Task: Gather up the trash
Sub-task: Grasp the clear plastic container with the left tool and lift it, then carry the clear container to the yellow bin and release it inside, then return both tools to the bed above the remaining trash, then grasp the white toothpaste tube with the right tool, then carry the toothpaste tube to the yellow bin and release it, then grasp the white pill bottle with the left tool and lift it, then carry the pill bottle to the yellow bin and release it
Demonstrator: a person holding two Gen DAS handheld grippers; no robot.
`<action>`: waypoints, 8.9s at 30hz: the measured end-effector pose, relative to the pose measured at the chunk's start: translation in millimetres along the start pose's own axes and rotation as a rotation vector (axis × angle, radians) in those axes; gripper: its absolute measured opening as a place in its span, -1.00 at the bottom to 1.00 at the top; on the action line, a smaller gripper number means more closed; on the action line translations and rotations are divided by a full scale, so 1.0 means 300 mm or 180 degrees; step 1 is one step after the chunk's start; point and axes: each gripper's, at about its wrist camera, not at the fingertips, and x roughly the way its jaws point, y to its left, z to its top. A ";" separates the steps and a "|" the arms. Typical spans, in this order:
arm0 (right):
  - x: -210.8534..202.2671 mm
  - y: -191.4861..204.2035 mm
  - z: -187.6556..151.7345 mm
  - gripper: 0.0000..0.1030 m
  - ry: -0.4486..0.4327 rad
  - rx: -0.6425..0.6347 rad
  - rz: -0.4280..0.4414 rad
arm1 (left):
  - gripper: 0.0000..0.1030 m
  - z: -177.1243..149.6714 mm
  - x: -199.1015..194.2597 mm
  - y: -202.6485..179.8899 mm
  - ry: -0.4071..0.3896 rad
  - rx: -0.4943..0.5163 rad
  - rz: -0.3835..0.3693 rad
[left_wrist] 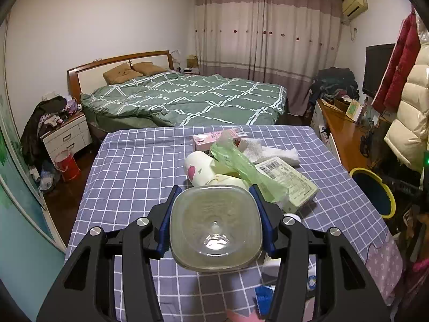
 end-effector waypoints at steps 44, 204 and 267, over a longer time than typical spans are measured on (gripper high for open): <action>-0.290 -0.406 -0.080 -0.34 -0.0415 0.0543 -0.0296 | -0.01 0.292 0.252 -1.185 0.0256 0.1236 -0.1540; 0.188 -0.230 -0.005 0.00 0.0624 0.0120 -0.0546 | 0.90 -0.142 0.245 -0.423 0.0840 0.0741 -0.0870; -0.152 -0.488 -0.205 0.11 0.0247 0.0608 -0.0526 | 0.79 0.035 0.665 -1.547 0.1248 0.1371 -0.1846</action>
